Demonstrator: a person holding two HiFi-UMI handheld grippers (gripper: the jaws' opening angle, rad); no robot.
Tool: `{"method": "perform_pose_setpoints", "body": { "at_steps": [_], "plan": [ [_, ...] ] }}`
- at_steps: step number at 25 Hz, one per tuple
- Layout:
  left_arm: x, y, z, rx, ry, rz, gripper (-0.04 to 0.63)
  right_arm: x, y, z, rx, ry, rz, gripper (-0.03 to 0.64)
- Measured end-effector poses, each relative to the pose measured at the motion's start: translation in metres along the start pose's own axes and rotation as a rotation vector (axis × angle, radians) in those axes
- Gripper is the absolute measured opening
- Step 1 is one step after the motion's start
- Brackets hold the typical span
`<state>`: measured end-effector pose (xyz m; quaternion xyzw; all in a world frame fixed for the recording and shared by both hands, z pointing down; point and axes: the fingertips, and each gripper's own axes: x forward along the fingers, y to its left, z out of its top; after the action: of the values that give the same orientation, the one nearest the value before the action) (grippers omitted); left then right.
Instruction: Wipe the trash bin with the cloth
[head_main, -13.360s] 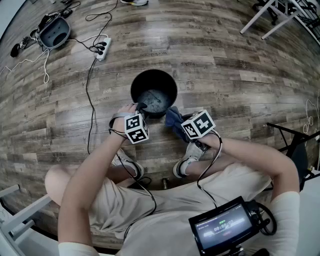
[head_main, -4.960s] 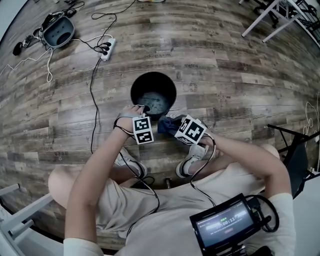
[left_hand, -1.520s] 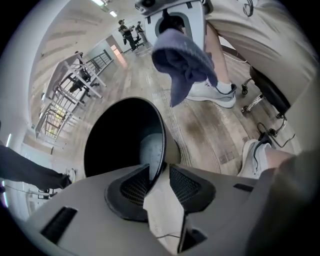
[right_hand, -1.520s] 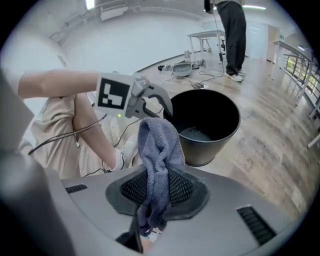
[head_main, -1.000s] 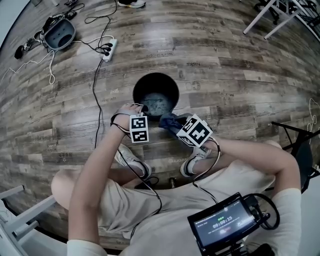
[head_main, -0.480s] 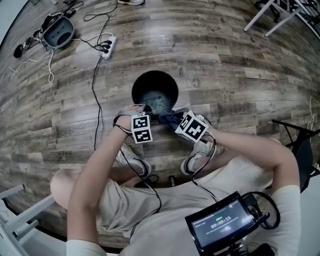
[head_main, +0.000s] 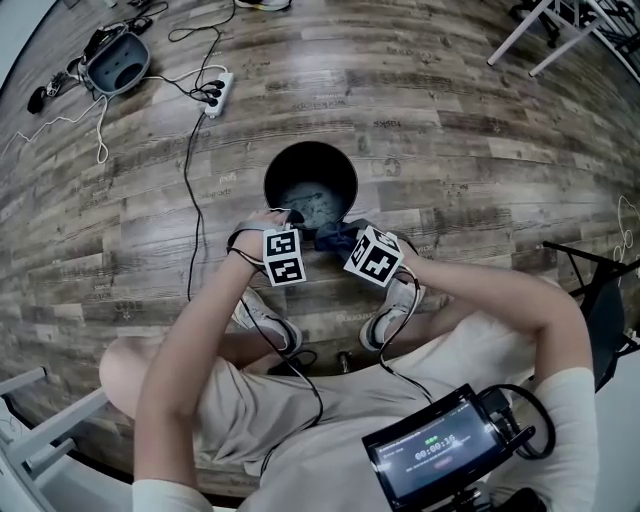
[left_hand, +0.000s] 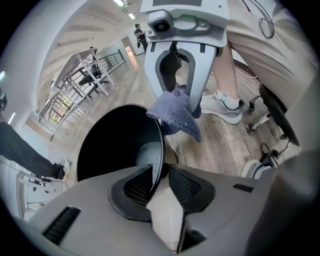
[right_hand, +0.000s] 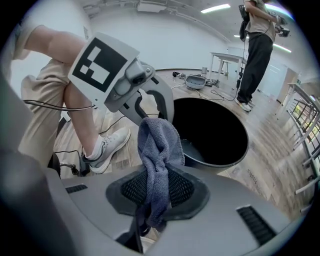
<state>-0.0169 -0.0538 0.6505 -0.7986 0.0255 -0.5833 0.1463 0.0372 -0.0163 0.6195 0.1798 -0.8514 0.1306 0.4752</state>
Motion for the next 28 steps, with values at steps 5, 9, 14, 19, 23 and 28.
{"method": "perform_pose_setpoints", "body": {
  "at_steps": [5, 9, 14, 19, 23, 28],
  "plan": [
    [-0.001, 0.000, 0.004, 0.012, -0.012, 0.006, 0.110, 0.023, -0.003, 0.007, -0.035, 0.003, -0.019, 0.080],
    [-0.002, 0.000, 0.005, 0.032, -0.033, 0.001, 0.107, 0.039, 0.000, 0.001, -0.038, 0.023, -0.010, 0.080],
    [-0.002, 0.000, 0.005, 0.048, -0.037, -0.003, 0.104, 0.059, -0.007, -0.015, 0.036, 0.055, -0.020, 0.080],
    [-0.002, 0.001, 0.004, 0.051, -0.037, -0.004, 0.104, 0.086, -0.019, -0.032, 0.291, 0.041, -0.049, 0.080],
    [-0.003, 0.000, 0.005, 0.058, -0.040, -0.003, 0.103, 0.105, -0.023, -0.043, 0.328, 0.035, -0.079, 0.080],
    [-0.003, 0.000, 0.005, 0.066, -0.041, -0.002, 0.101, 0.126, -0.033, -0.060, 0.363, 0.048, -0.127, 0.080]
  ]
}}
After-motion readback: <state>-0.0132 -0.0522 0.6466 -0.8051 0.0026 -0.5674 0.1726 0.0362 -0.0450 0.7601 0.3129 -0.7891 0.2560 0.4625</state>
